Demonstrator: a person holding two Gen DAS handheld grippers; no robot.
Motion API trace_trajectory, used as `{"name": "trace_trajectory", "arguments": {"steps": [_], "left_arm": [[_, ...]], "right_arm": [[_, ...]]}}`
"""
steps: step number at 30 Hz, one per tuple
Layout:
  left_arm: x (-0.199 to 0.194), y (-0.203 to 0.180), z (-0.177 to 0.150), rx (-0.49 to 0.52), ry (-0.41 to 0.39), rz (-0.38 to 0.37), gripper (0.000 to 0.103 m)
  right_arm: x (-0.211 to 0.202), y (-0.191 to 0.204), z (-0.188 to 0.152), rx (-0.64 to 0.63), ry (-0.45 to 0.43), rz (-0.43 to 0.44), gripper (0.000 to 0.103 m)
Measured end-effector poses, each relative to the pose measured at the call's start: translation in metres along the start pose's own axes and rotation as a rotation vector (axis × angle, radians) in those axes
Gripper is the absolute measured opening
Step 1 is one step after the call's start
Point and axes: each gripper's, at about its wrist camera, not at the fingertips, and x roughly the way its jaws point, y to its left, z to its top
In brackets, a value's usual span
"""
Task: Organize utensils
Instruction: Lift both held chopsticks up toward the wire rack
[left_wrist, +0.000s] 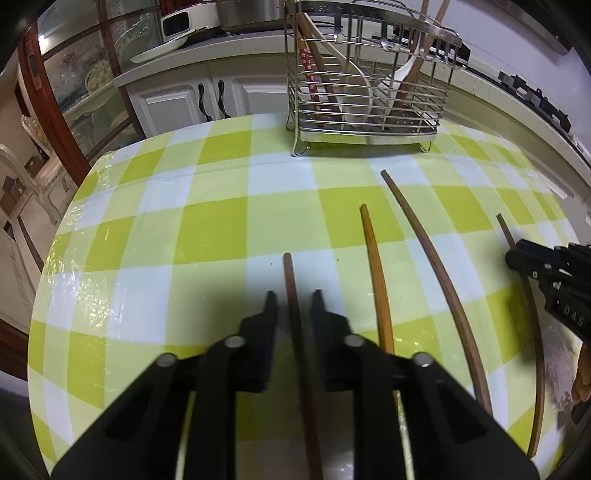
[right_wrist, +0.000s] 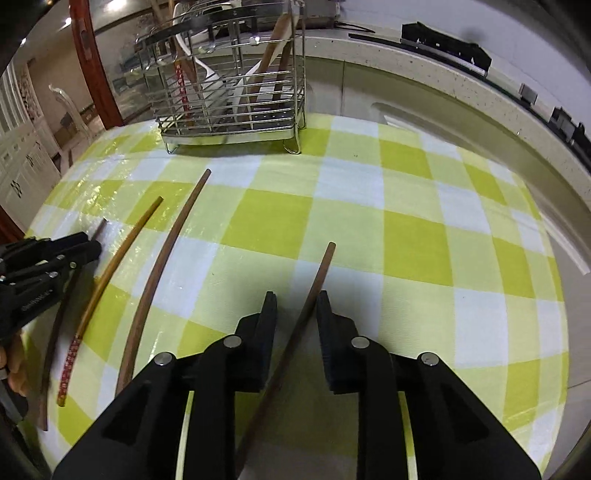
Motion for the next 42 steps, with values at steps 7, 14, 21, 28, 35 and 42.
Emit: {"name": "trace_trajectory", "arguments": {"steps": [7,14,21,28,35,42], "left_arm": [[-0.02,0.005,0.002,-0.036,-0.067,-0.05,0.006],[-0.075,0.008,0.013,-0.059,-0.234,-0.057,0.006],[-0.121,0.006,0.019,-0.066,-0.364,-0.036,0.006],[-0.164,0.005,0.022,-0.069,-0.474,-0.031,0.006],[-0.188,0.001,0.019,-0.059,-0.521,-0.024,0.006],[-0.199,0.0,0.014,-0.059,-0.542,-0.023,0.006]], "right_arm": [[-0.003,0.0,0.002,0.007,-0.012,0.032,0.009],[-0.038,0.0,0.013,0.013,-0.117,0.036,0.008],[-0.087,-0.003,0.024,0.024,-0.233,0.019,0.007],[-0.128,-0.007,0.034,0.036,-0.321,0.021,0.006],[-0.159,-0.009,0.035,0.039,-0.379,0.022,0.006],[-0.174,-0.007,0.032,0.041,-0.408,0.027,0.006]]}}
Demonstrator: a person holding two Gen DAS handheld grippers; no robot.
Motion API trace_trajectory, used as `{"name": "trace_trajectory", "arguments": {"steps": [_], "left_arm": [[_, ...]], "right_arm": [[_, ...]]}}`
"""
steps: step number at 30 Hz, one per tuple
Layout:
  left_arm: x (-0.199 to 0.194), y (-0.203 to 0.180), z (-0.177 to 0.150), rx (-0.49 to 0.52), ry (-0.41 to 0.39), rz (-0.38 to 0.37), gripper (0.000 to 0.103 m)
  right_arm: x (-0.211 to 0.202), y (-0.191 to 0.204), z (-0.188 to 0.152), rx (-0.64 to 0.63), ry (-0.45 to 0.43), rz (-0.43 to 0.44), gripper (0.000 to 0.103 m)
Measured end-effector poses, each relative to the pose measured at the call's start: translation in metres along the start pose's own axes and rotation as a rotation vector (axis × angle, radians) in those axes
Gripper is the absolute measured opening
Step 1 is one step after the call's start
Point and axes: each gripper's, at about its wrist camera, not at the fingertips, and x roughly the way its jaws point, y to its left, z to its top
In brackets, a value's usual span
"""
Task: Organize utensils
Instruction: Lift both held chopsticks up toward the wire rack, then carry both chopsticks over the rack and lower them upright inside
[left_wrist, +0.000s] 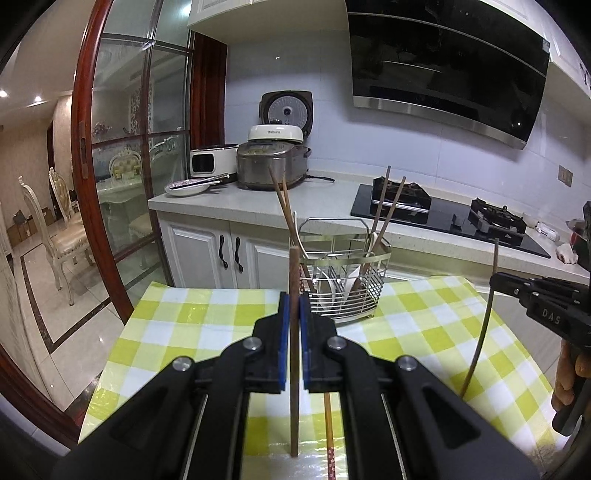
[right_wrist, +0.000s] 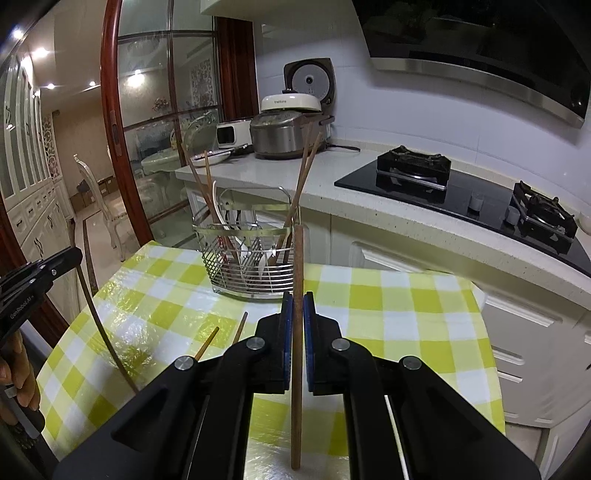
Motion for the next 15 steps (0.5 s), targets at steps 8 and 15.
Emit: {"name": "trace_trajectory", "arguments": {"steps": [8,15], "left_arm": [[-0.004,0.0,0.0,-0.003,-0.007,0.001,0.006],[-0.007,0.0,0.002,-0.001,-0.012,-0.002,0.006]], "right_arm": [[-0.013,0.0,0.004,0.0,-0.031,0.0,0.006],[-0.018,-0.007,0.003,0.029,-0.04,0.009,0.006]]}}
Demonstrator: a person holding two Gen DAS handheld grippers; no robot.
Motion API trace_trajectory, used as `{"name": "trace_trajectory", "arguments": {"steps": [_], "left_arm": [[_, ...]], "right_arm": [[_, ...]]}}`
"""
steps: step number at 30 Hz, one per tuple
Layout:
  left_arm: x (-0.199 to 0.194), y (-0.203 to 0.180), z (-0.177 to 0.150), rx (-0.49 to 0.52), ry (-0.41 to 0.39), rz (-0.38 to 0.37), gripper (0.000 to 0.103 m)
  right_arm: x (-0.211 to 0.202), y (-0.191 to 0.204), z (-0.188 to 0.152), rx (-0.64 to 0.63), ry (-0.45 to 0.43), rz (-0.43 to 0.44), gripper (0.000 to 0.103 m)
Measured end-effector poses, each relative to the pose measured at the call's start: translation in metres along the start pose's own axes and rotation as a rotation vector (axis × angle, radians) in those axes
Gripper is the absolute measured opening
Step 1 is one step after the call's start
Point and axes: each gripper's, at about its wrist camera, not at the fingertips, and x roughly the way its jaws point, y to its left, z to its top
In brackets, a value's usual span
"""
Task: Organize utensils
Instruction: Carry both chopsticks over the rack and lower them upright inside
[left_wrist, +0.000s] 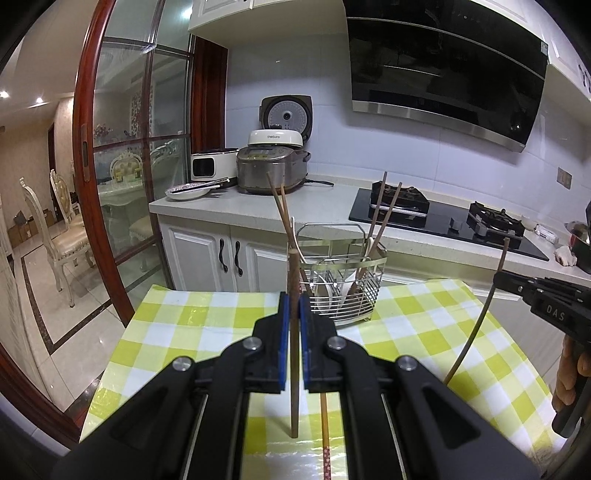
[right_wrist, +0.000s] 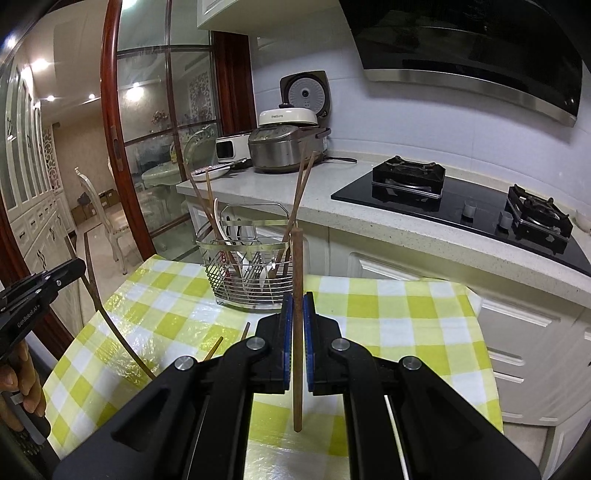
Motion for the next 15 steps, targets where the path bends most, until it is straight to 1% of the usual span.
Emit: {"name": "trace_trajectory", "arguments": {"steps": [6,15], "left_arm": [[-0.005,-0.0027,0.005,0.004,-0.018,-0.001,0.006],[-0.0018,-0.0036,0.0064,0.007,-0.019,-0.008,0.006]], "right_arm": [[-0.0049,-0.0029,0.0009,0.008,-0.011,0.006,0.006],[-0.0066,-0.0053,0.0026,0.008,-0.017,0.007,0.006]]}}
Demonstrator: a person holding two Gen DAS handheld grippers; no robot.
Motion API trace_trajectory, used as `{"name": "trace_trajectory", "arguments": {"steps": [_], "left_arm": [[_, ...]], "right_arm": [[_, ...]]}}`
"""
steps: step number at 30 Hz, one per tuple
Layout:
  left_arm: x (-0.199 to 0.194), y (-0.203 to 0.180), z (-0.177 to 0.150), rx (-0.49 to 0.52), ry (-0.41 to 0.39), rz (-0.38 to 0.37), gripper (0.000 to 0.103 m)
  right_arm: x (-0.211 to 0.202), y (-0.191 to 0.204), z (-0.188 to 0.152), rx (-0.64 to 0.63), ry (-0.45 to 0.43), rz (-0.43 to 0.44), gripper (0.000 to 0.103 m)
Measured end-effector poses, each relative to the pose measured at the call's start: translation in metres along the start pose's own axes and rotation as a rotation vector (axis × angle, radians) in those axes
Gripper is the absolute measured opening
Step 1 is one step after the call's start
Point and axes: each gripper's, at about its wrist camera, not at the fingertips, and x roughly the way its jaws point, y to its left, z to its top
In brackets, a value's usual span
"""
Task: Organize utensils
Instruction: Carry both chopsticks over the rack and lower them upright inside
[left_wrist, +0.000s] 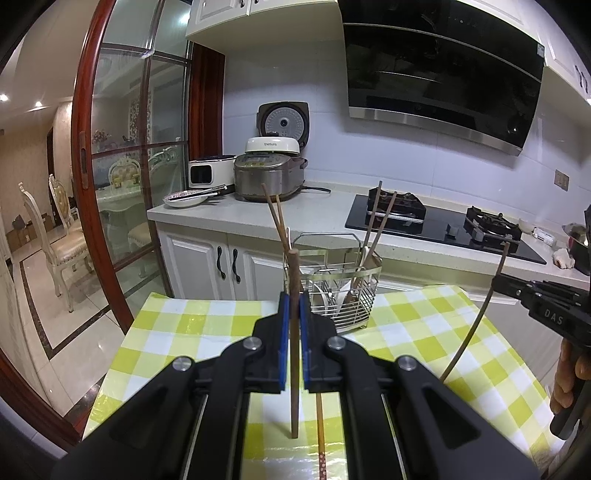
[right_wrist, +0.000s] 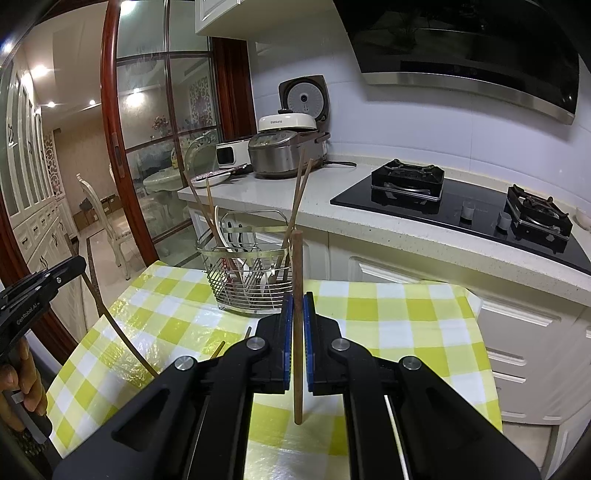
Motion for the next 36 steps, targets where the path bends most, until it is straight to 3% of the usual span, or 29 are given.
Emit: {"name": "trace_trajectory", "arguments": {"steps": [14,36], "left_arm": [[0.006,-0.003,0.016,0.004,-0.015,-0.036,0.006],[0.037,-0.009,0.102,0.011,-0.048,-0.088,0.006]], "right_arm": [[-0.001,-0.001,0.012,-0.015,-0.014,-0.002,0.006],[0.008,0.013,0.08,-0.059,-0.046,0.019,0.006]]}}
